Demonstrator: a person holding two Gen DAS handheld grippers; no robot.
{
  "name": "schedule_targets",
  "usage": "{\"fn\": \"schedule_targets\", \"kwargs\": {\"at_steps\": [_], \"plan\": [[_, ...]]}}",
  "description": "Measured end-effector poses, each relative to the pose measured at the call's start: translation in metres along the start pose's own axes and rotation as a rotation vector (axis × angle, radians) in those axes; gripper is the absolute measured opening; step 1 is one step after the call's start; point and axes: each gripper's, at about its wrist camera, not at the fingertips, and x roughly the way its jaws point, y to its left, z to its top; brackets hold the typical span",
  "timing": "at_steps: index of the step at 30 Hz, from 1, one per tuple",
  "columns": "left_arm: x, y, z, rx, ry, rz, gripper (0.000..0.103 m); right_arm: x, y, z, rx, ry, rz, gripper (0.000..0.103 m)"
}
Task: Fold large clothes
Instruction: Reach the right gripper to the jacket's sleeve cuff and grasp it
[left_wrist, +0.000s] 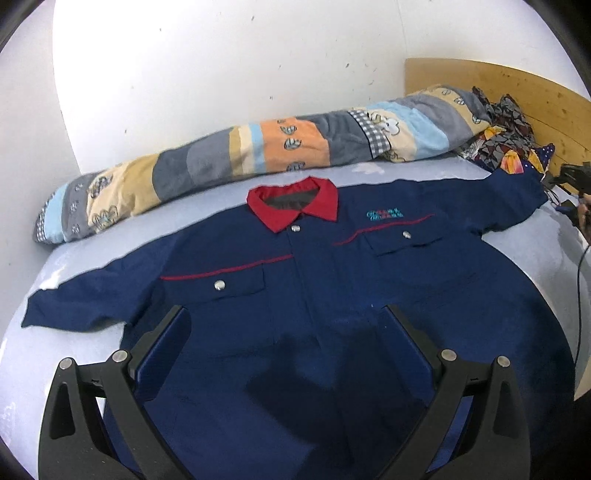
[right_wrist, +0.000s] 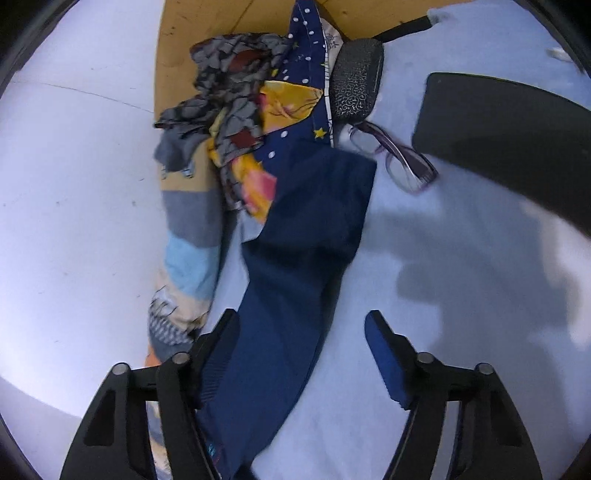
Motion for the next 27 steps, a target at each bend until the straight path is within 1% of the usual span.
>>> {"fn": "schedule_targets", "kwargs": {"at_steps": [3, 4, 5, 6, 9, 11, 12, 15, 17, 20, 22, 23, 24, 25, 26, 27], "plan": [[0.008, 0.003, -0.003, -0.01, 0.029, 0.003, 0.102, 0.021, -0.002, 0.014, -0.03, -0.007, -0.016, 0.057], [0.011, 0.004, -0.003, -0.019, 0.041, 0.003, 0.102, 0.027, -0.002, 0.018, -0.039, -0.008, -0.027, 0.047], [0.012, 0.006, -0.004, -0.03, 0.049, 0.003, 0.102, 0.033, -0.001, 0.021, -0.046, -0.006, -0.04, 0.044], [0.014, 0.008, -0.004, -0.043, 0.058, -0.002, 0.102, 0.04, 0.0, 0.025, -0.054, -0.004, -0.058, 0.043], [0.018, 0.015, -0.005, -0.08, 0.076, -0.014, 0.102, 0.055, 0.002, 0.035, -0.082, -0.021, -0.154, 0.043], [0.021, 0.019, -0.005, -0.098, 0.086, -0.012, 0.102, 0.062, -0.001, 0.042, -0.066, -0.046, -0.219, 0.044], [0.022, 0.021, -0.005, -0.109, 0.092, -0.013, 0.102, 0.064, -0.004, 0.044, -0.054, -0.052, -0.229, 0.044], [0.026, 0.024, -0.006, -0.141, 0.107, -0.03, 0.102, 0.072, -0.016, 0.053, -0.021, -0.073, -0.218, 0.043], [0.029, 0.027, -0.007, -0.159, 0.117, -0.037, 0.102, 0.074, -0.022, 0.059, -0.014, -0.096, -0.185, 0.042], [0.033, 0.029, -0.009, -0.179, 0.134, -0.048, 0.102, 0.083, -0.027, 0.069, -0.035, -0.102, -0.134, 0.041], [0.035, 0.03, -0.01, -0.19, 0.146, -0.059, 0.102, 0.086, -0.026, 0.072, -0.067, -0.098, -0.137, 0.041], [0.036, 0.031, -0.009, -0.194, 0.151, -0.06, 0.102, 0.087, -0.024, 0.074, -0.087, -0.106, -0.133, 0.036], [0.037, 0.032, -0.01, -0.201, 0.154, -0.06, 0.102, 0.088, -0.021, 0.074, -0.104, -0.103, -0.135, 0.03], [0.037, 0.032, -0.011, -0.205, 0.157, -0.062, 0.102, 0.089, -0.017, 0.073, -0.128, -0.095, -0.139, 0.014], [0.038, 0.032, -0.011, -0.208, 0.16, -0.064, 0.102, 0.088, -0.014, 0.072, -0.157, -0.095, -0.133, 0.013], [0.038, 0.032, -0.011, -0.21, 0.161, -0.063, 0.102, 0.082, -0.009, 0.068, -0.197, -0.125, -0.134, 0.012]]}}
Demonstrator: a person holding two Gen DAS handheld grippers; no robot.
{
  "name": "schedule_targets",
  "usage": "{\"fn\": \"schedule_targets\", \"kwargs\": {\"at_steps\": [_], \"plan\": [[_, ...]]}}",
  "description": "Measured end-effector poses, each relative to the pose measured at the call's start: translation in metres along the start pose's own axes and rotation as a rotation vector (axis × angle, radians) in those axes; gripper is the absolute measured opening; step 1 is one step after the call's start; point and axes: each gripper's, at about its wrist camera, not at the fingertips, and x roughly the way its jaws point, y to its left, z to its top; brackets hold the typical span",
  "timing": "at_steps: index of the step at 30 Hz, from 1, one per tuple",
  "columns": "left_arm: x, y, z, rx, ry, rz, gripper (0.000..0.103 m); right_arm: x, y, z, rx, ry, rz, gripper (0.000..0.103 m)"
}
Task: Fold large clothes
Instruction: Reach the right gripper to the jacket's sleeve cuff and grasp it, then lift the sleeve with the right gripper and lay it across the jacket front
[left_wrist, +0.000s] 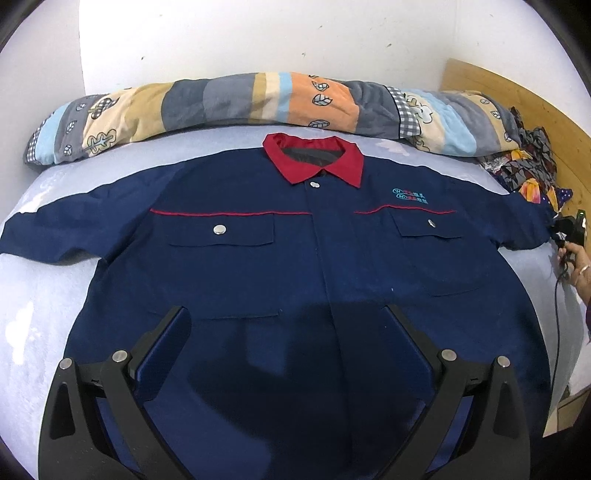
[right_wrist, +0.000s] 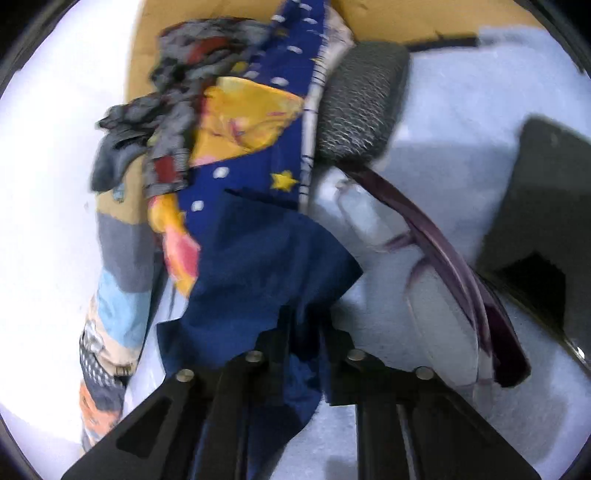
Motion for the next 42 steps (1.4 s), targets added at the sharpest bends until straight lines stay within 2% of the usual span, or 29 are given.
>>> {"fn": "schedule_targets", "kwargs": {"at_steps": [3, 7, 8, 11, 21, 26, 34, 42], "plan": [[0.0, -0.001, -0.001, 0.001, 0.0, 0.001, 0.102, -0.022, 0.008, -0.003, -0.049, -0.065, 0.017, 0.01], [-0.005, -0.001, -0.001, 0.005, -0.012, -0.003, 0.102, -0.053, 0.016, 0.0, -0.06, -0.106, 0.048, 0.01], [-0.006, -0.002, 0.0, 0.008, -0.016, -0.005, 0.102, -0.061, 0.018, 0.001, -0.08, -0.151, 0.087, 0.01], [-0.012, -0.003, 0.0, 0.015, -0.033, -0.004, 0.102, -0.085, 0.036, 0.003, -0.092, -0.164, 0.128, 0.01], [-0.027, 0.002, 0.0, 0.038, -0.065, -0.003, 0.102, -0.171, 0.16, -0.001, -0.236, -0.204, 0.251, 0.01], [-0.037, 0.011, -0.001, 0.019, -0.087, -0.005, 0.102, -0.214, 0.22, -0.024, -0.31, -0.208, 0.327, 0.01], [-0.053, 0.031, 0.002, -0.021, -0.119, -0.01, 0.102, -0.255, 0.303, -0.07, -0.402, -0.18, 0.438, 0.01], [-0.068, 0.052, 0.003, -0.063, -0.141, -0.015, 0.102, -0.285, 0.394, -0.142, -0.528, -0.112, 0.552, 0.01]]}}
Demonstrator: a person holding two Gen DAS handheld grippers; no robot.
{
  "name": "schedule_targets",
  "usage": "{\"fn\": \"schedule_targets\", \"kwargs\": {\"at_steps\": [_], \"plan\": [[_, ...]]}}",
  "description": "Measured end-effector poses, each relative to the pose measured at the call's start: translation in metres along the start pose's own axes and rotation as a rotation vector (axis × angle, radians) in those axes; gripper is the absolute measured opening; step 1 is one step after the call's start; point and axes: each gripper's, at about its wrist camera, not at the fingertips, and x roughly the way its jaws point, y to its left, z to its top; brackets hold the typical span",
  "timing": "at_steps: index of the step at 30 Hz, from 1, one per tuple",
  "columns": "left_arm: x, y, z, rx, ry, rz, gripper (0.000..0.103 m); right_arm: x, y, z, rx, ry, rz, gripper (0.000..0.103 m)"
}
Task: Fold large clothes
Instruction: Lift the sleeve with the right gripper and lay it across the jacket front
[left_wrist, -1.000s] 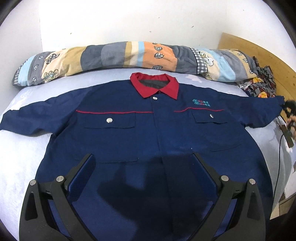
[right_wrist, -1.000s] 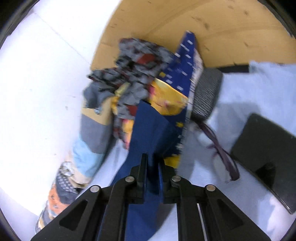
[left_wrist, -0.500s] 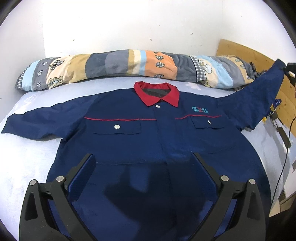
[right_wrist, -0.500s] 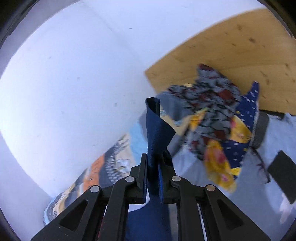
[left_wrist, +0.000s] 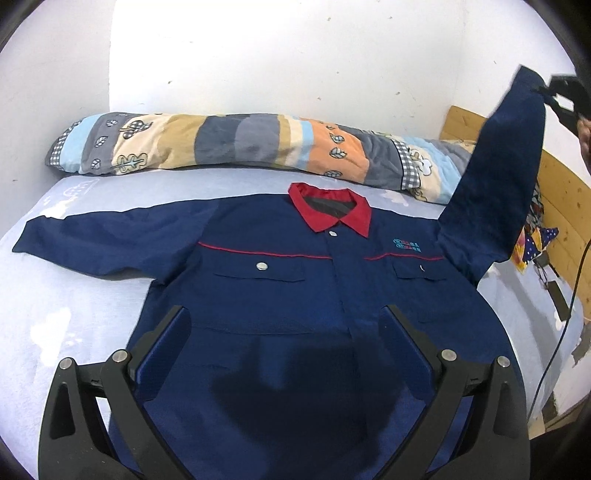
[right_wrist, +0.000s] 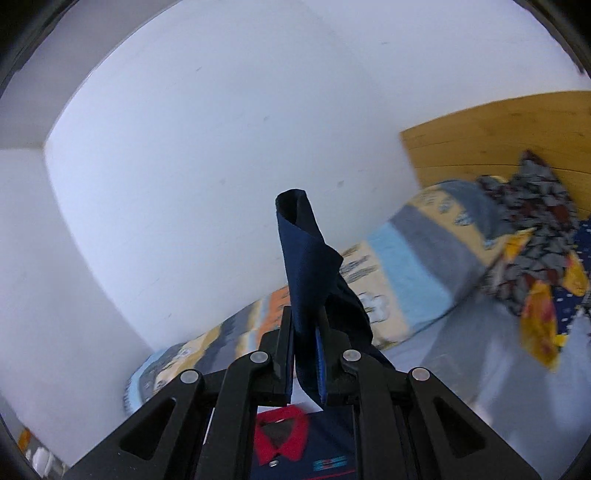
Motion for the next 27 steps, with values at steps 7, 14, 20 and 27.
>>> {"fn": "schedule_targets", "kwargs": {"at_steps": [7, 14, 20, 27], "plan": [[-0.011, 0.02, -0.001, -0.035, -0.013, 0.008, 0.102, 0.034, 0.098, -0.052, -0.071, 0.108, 0.131, 0.01], [-0.024, 0.045, 0.0, -0.083, -0.02, 0.015, 0.102, 0.085, 0.184, -0.152, -0.114, 0.268, 0.247, 0.01], [-0.035, 0.066, -0.002, -0.116, -0.027, 0.029, 0.102, 0.139, 0.224, -0.268, -0.218, 0.425, 0.226, 0.01], [-0.037, 0.09, -0.002, -0.173, -0.014, 0.043, 0.102, 0.184, 0.236, -0.405, -0.314, 0.621, 0.15, 0.01]]}}
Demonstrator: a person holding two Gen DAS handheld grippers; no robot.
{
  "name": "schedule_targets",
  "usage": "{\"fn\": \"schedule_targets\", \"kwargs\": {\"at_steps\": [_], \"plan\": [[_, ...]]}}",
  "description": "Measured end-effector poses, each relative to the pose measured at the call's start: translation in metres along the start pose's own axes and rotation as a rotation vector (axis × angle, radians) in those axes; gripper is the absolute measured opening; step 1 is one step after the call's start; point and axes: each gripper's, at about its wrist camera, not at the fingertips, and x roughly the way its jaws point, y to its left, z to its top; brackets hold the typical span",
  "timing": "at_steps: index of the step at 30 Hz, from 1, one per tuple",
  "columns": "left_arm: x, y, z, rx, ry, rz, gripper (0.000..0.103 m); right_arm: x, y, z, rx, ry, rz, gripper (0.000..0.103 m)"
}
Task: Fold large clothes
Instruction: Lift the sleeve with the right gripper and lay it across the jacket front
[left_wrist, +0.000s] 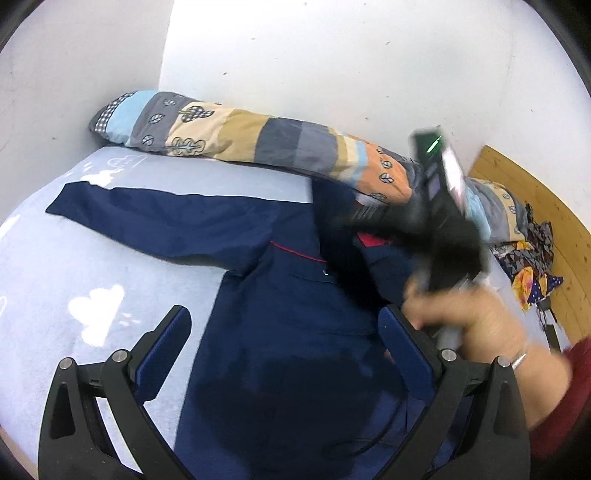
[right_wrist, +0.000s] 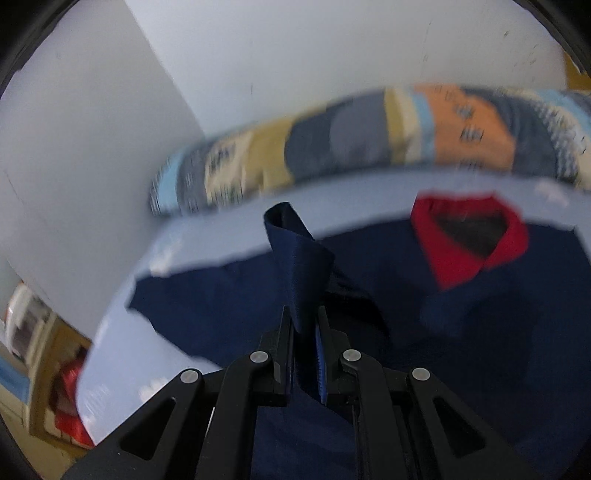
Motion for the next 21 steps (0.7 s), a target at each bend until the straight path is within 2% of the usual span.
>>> {"fn": "schedule_targets", "kwargs": {"at_steps": [2, 4, 9, 11, 13, 18, 21], "plan": [[-0.001, 0.007, 0.0, -0.015, -0.001, 0.004, 0.102, 0.02, 0.018, -0.023, -0.036, 0.045, -0.01, 0.01], [-0.004, 0.012, 0.0, -0.028, -0.002, 0.006, 0.102, 0.032, 0.028, -0.031, -0.076, 0.07, -0.03, 0.011], [-0.006, 0.021, 0.003, -0.056, -0.005, 0.009, 0.102, 0.056, 0.042, -0.055, -0.124, 0.164, -0.048, 0.022], [-0.007, 0.023, 0.002, -0.062, -0.004, 0.01, 0.102, 0.065, 0.039, -0.061, -0.103, 0.241, -0.015, 0.038], [-0.007, 0.023, 0.003, -0.066, 0.0, 0.007, 0.102, 0.065, 0.035, -0.066, -0.086, 0.274, 0.023, 0.042], [-0.006, 0.02, 0.004, -0.061, 0.002, 0.005, 0.102, 0.025, 0.029, -0.069, -0.08, 0.223, 0.117, 0.042], [-0.005, 0.017, 0.004, -0.053, 0.005, 0.005, 0.102, -0.006, 0.01, -0.061, -0.042, 0.153, 0.126, 0.048]]}}
